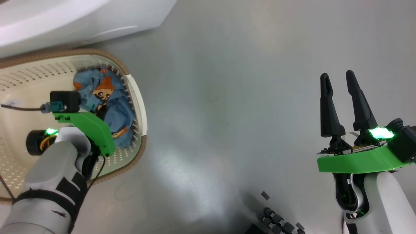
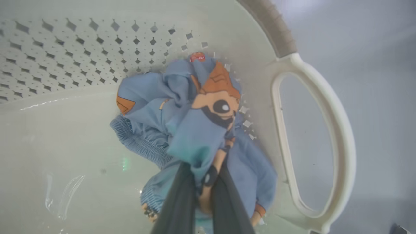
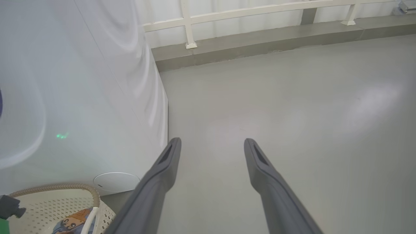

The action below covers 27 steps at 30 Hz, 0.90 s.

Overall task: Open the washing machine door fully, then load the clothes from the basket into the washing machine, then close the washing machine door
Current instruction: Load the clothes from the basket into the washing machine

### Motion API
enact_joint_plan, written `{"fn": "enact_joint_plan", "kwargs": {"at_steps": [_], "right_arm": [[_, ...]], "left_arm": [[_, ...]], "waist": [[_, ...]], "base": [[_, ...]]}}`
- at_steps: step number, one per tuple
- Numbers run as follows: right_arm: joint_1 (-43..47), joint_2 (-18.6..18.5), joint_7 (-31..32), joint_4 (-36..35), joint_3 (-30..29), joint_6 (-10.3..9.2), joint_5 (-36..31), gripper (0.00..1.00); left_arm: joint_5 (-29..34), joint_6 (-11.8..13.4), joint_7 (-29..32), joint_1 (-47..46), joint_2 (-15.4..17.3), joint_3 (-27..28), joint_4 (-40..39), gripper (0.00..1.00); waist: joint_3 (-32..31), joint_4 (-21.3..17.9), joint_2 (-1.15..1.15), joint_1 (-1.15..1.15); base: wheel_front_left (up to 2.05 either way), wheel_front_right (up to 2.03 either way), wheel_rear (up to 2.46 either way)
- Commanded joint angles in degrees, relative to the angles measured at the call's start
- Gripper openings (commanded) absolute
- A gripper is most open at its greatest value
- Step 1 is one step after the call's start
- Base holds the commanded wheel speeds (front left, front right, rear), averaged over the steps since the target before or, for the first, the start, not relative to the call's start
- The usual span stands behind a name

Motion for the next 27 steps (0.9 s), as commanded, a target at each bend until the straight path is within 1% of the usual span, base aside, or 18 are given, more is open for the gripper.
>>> {"fn": "enact_joint_plan", "kwargs": {"at_steps": [1,10,11,18,22,27], "right_arm": [[1.3,-0.6,-0.4,-1.3,0.4,0.26,-0.2,1.0],[2.1,-0.6,-0.4,-0.2,-0.6,0.26,-2.5,1.0],[2.1,-0.6,-0.4,-0.2,-0.6,0.26,-2.5,1.0],[3.8,-2.1,-0.4,1.0,-1.7,0.26,-3.1,1.0],[5.3,-3.1,-0.4,1.6,-2.3,0.26,-3.1,1.0],[7.4,-4.2,-0.4,2.1,-2.6,0.26,-3.1,1.0]], "left_arm": [[-1.4,0.0,-1.5,0.9,0.4,1.1,-0.4,0.0],[-6.1,0.0,-7.8,6.3,-1.2,1.0,-2.7,0.0],[-6.1,0.0,-7.8,6.3,-1.2,1.0,-2.7,0.0],[-8.1,0.0,-10.1,10.4,-1.1,0.8,-6.0,0.0],[-7.8,0.0,-10.2,12.4,-0.5,4.5,-9.2,0.0],[-3.6,0.0,-10.3,17.0,0.1,10.8,-14.4,0.0]], "waist": [[-1.4,1.0,0.0,0.0],[-8.6,5.1,0.0,0.0],[-8.6,5.1,0.0,0.0],[-15.2,9.3,0.0,0.0],[-19.0,11.8,0.0,0.0],[-23.3,14.3,0.0,0.0]], "base": [[0.0,0.0,0.0],[0.0,0.0,0.0],[0.0,0.0,0.0],[0.0,0.0,0.0],[0.0,0.0,0.0],[0.0,0.0,0.0]]}}
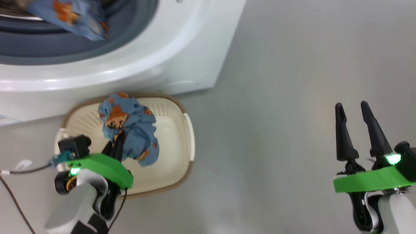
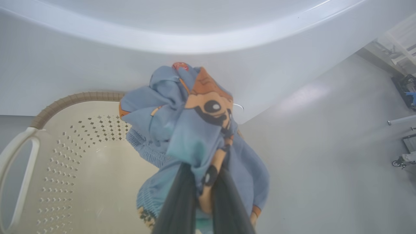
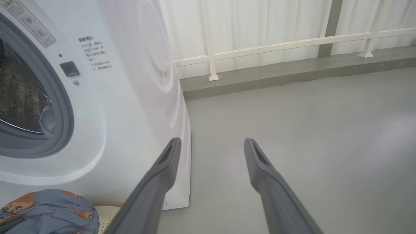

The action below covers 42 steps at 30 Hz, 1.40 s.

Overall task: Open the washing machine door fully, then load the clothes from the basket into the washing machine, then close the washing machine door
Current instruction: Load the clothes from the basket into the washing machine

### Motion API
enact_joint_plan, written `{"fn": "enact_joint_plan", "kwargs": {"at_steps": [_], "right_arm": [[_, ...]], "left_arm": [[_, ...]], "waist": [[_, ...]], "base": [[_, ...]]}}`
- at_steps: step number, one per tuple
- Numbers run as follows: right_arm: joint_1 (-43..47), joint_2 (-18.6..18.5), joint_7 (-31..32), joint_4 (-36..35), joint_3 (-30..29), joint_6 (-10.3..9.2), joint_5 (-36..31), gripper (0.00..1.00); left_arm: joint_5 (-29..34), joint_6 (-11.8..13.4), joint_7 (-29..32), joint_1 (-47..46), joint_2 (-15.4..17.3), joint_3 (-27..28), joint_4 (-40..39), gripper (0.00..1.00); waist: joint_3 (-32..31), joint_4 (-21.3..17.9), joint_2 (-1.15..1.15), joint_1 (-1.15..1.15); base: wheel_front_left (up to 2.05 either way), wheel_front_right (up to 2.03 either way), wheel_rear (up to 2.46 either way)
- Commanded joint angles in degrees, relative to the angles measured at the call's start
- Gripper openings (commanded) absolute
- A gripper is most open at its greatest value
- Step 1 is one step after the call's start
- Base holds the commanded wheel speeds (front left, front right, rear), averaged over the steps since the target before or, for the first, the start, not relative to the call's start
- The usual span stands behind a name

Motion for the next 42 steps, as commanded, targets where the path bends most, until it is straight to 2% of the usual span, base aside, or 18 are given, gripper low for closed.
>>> {"fn": "enact_joint_plan", "kwargs": {"at_steps": [1,11,24,35,42], "right_arm": [[1.4,-1.1,-0.4,-1.1,0.6,0.26,-1.0,1.0],[5.7,-3.1,-0.4,-0.8,-0.7,0.26,-1.0,1.0],[10.1,-4.2,-0.4,-0.3,-1.5,0.26,-1.0,1.0],[13.2,-4.4,-0.4,-0.2,-1.8,0.26,-0.9,1.0],[14.1,-4.6,-0.4,-0.3,-2.0,0.26,-0.8,1.0]], "left_arm": [[1.6,0.0,-0.8,1.8,1.4,2.5,-1.7,0.0],[13.2,0.0,-0.8,11.2,1.2,15.9,-13.7,0.0],[26.8,0.1,-0.8,25.4,-2.0,31.2,-32.3,0.0],[33.3,0.0,-0.8,36.4,-4.6,38.1,-45.0,0.0],[34.6,0.0,-0.8,39.9,-5.7,39.1,-49.2,0.0]], "waist": [[-5.5,4.7,0.0,0.0],[-12.1,8.5,0.0,0.0],[-18.3,12.0,0.0,0.0],[-21.1,13.5,0.0,0.0],[-21.6,13.8,0.0,0.0]], "base": [[0.0,0.0,0.0],[0.0,0.0,0.0],[0.0,0.0,0.0],[0.0,0.0,0.0],[0.0,0.0,0.0]]}}
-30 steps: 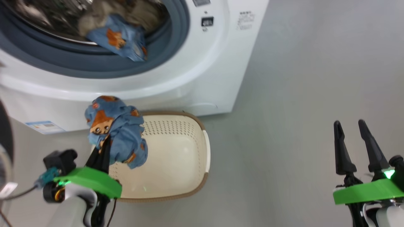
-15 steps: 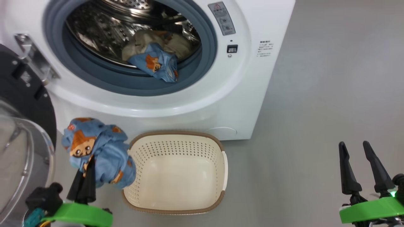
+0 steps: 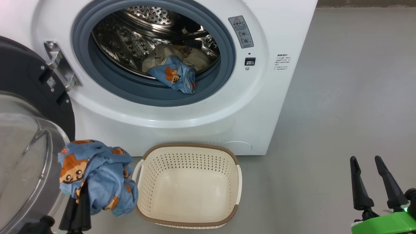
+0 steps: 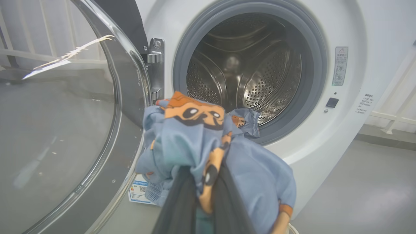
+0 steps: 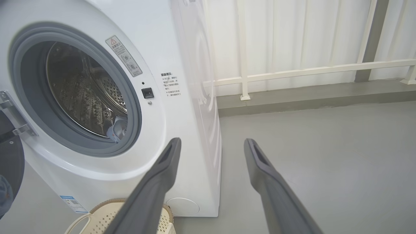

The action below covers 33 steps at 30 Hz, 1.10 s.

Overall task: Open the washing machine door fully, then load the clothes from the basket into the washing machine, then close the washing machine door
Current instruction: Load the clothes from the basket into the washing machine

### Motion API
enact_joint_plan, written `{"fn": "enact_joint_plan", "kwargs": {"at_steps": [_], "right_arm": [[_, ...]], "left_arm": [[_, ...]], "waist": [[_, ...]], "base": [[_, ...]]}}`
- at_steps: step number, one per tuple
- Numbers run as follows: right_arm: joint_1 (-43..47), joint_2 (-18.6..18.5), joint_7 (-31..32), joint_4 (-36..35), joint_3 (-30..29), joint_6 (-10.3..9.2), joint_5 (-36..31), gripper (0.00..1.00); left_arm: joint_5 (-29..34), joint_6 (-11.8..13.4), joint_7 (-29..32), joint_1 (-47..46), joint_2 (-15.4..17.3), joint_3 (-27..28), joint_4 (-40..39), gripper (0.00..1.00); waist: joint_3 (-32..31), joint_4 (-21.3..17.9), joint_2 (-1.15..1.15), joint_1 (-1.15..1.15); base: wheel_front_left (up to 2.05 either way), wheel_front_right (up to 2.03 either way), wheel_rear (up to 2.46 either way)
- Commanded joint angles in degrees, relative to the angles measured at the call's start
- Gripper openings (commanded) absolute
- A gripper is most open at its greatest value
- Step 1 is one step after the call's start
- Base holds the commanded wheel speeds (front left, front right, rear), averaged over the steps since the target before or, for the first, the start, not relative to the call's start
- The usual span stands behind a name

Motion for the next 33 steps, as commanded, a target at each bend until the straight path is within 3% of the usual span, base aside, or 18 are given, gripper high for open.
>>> {"fn": "enact_joint_plan", "kwargs": {"at_steps": [1,15,23,33], "right_arm": [[0.0,-1.3,-0.5,-1.3,1.1,0.26,-0.8,1.0],[-1.3,-0.9,-0.5,-2.0,1.8,0.26,-0.7,1.0],[-5.3,0.3,-0.5,-2.4,2.2,0.26,-0.8,1.0],[-9.9,2.1,-0.5,-2.6,2.4,0.26,-0.8,1.0]], "left_arm": [[0.8,0.0,-0.5,-0.5,0.5,2.3,-2.2,0.0],[-0.5,0.0,-0.5,-4.9,-1.1,0.6,-2.8,0.0],[-1.0,0.0,-0.5,-16.2,-1.1,-1.8,-1.1,0.0],[-1.9,0.0,-0.5,-33.4,2.1,-2.2,6.5,0.0]], "waist": [[0.0,0.0,0.0,0.0],[4.0,-1.6,0.0,0.0],[10.8,-4.2,0.0,0.0],[17.1,-8.4,0.0,0.0]], "base": [[0.0,0.0,0.0],[0.0,0.0,0.0],[0.0,0.0,0.0],[0.0,0.0,0.0]]}}
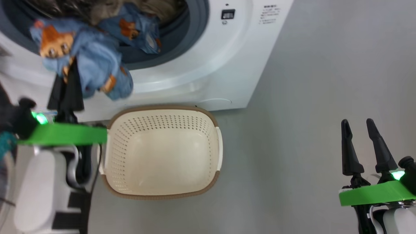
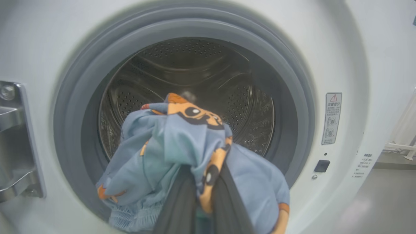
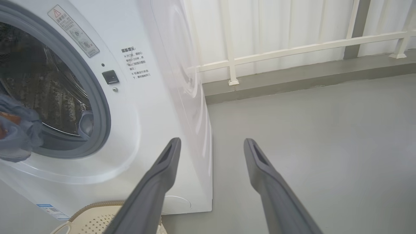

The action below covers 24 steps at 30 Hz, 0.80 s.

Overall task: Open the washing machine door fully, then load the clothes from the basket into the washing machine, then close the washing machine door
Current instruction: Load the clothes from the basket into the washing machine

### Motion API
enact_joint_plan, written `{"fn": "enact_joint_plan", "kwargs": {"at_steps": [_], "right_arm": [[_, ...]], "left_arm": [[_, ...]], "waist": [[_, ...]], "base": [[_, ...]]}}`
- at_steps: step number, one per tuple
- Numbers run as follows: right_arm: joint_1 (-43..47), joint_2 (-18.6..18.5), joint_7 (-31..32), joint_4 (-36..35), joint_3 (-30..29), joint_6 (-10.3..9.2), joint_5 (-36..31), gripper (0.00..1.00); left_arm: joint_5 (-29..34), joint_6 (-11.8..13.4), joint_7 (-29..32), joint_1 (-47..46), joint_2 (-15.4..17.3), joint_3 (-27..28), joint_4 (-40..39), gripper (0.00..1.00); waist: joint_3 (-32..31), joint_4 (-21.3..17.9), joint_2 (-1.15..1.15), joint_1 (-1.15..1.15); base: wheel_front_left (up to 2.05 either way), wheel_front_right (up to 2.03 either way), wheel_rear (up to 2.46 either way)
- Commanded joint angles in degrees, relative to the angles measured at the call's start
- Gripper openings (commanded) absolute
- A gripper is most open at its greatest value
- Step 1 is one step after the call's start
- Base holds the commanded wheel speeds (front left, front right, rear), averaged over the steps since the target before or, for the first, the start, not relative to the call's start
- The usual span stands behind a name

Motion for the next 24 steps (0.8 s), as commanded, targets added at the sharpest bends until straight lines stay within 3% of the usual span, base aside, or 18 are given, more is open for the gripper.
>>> {"fn": "enact_joint_plan", "kwargs": {"at_steps": [1,12,24], "right_arm": [[-1.1,-0.5,-0.5,-1.5,1.1,0.26,-0.8,1.0],[-5.3,1.6,-0.5,-1.9,1.8,0.26,-0.4,1.0],[-6.5,3.1,-0.5,-2.0,3.1,0.26,0.3,1.0]], "left_arm": [[-0.9,0.0,-0.4,-3.1,2.0,1.4,-0.5,0.0],[-0.1,0.0,-0.4,-23.3,7.6,-2.1,16.2,0.0],[5.6,0.5,-0.4,-36.2,12.8,-0.3,33.9,0.0]], "waist": [[3.4,-3.1,0.0,0.0],[9.7,-8.8,0.0,0.0],[12.8,-14.5,0.0,0.0]], "base": [[0.0,0.0,0.0],[0.0,0.0,0.0],[0.0,0.0,0.0]]}}
